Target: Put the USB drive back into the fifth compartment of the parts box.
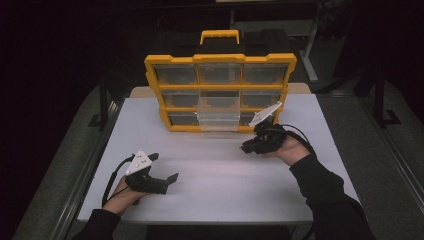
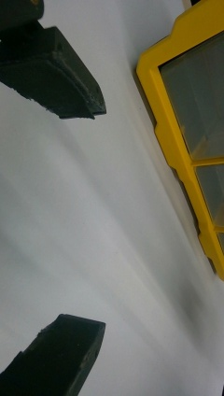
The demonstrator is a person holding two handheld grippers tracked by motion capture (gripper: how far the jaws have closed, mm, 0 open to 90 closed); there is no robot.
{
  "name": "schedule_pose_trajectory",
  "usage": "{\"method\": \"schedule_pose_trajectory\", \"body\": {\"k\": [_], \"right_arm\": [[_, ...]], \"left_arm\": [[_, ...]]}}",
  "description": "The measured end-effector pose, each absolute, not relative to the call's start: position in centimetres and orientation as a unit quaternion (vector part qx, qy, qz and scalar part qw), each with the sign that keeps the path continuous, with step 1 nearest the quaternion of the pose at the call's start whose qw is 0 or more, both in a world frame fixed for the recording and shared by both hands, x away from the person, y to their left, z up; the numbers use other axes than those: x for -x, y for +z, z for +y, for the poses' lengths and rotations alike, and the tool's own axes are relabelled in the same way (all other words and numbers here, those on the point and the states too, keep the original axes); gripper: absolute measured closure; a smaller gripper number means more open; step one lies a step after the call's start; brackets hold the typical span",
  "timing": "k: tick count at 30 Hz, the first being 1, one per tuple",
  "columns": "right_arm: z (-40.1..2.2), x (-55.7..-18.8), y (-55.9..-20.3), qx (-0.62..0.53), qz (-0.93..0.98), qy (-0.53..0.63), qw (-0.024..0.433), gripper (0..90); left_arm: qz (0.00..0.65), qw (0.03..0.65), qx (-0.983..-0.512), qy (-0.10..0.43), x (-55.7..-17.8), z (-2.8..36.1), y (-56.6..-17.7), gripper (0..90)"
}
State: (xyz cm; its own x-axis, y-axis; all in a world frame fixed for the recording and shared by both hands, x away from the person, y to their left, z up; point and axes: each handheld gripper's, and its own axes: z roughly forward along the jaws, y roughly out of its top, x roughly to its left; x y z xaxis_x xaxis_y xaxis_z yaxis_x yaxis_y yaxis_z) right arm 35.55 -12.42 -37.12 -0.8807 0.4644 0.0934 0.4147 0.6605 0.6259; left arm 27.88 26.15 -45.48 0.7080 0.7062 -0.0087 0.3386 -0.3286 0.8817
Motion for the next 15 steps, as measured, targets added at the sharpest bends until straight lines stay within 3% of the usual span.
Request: {"method": "schedule_pose_trajectory", "body": {"k": [15], "right_arm": [[-12.8,-36.1,-34.4,-0.233,0.913,0.333,0.047,78.1]], "left_arm": [[0.329,0.476,-0.792,0.194,-27.8,26.1,-45.4,0.0]]}}
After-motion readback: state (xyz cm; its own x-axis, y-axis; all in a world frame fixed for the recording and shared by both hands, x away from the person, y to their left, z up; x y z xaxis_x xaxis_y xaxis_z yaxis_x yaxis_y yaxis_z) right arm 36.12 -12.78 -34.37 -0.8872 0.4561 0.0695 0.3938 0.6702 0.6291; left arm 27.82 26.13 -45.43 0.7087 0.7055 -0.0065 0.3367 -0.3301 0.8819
